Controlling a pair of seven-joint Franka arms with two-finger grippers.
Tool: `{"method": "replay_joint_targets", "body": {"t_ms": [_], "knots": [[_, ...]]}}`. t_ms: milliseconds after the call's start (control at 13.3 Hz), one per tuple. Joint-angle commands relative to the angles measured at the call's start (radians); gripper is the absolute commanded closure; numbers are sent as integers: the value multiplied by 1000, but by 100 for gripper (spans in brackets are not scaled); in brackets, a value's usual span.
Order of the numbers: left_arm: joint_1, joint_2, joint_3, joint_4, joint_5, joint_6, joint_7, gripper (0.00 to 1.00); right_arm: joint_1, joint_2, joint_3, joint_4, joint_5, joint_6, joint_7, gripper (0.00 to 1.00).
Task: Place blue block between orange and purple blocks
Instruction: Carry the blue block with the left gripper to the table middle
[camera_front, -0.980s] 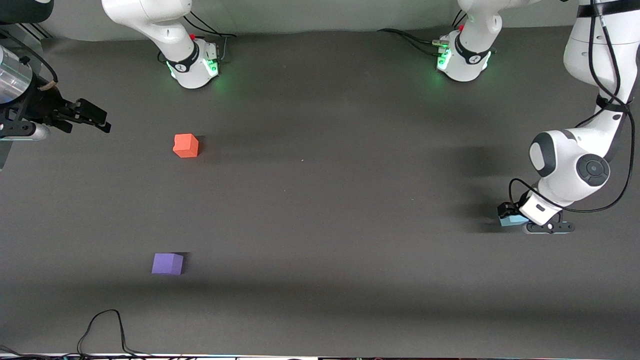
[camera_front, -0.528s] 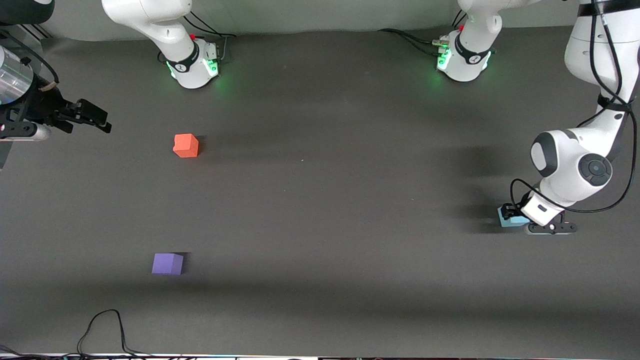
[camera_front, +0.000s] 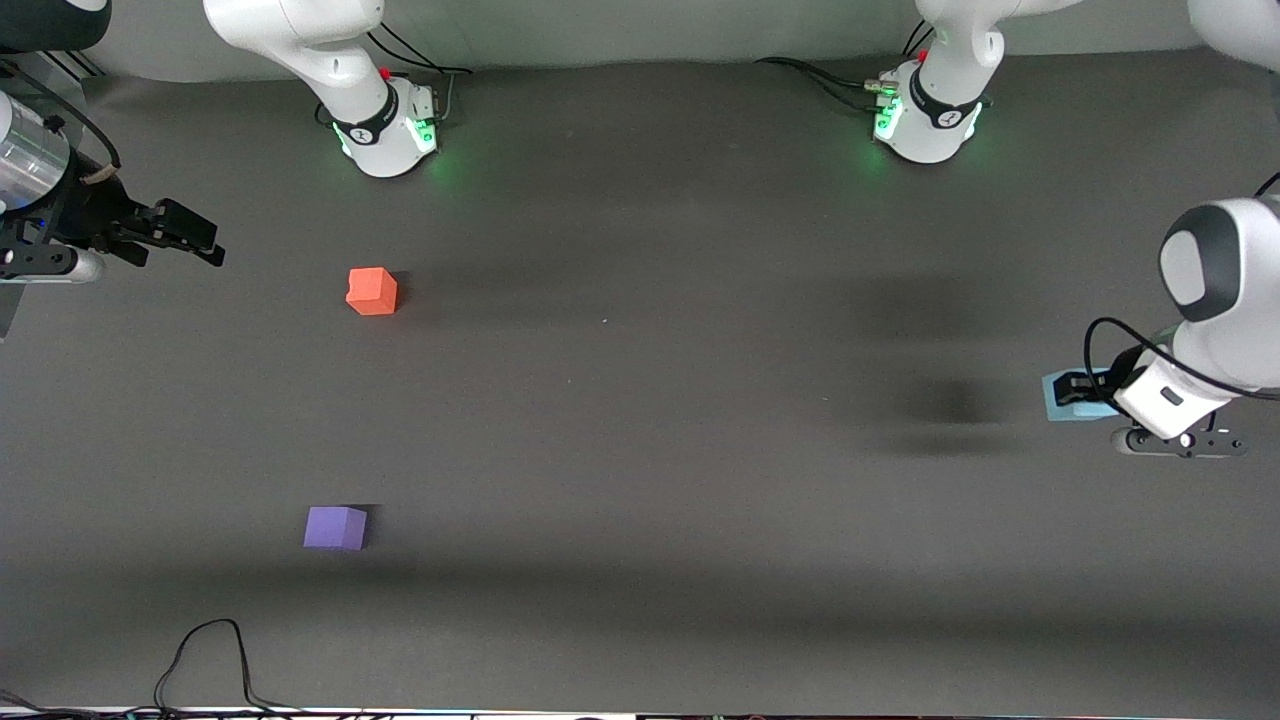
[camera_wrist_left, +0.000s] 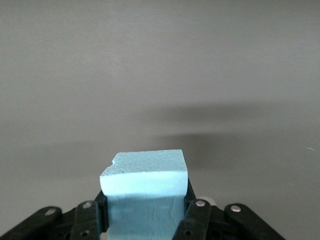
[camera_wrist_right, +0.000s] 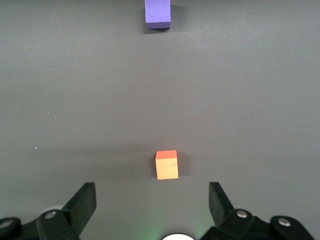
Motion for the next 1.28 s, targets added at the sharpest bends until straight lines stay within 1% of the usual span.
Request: {"method": "replay_joint_targets", "body": {"t_ms": [0,151,226,377,528,603,754,980,1206], "knots": [[-175,12,-4,75,10,-89,-236,59,1,-1,-1,-2,15,8,-15,0],[-344,28,-4,125,6,-112,-433,59,1,-2,-1,-2,15,7,-15,0],[-424,53,-6,170,3,-114,-526,59,1,-2,-1,-2,15,7,-15,0],[-582,142,-6,277,-7,-103,-694,59,1,-1,-1,-2,15,7,-13,0],[-709,256,-6,409,-7,-99,-818,59,1,-1,-1,-2,15,8,-13,0],[-757,299,-6,443,-9,-92,-858,59,-1,-1,-1,-2,15,8,-13,0],[-851,369,-4,480,-9,-38,-915,59,1,-1,-1,-7,14,8,-13,0],[-961,474,-3,481,11,90,-960,59,1,-4,-1,-15,14,7,-13,0],[-997,543,-3,480,28,147,-980,59,2,-4,4,-13,15,7,-8,0]]}}
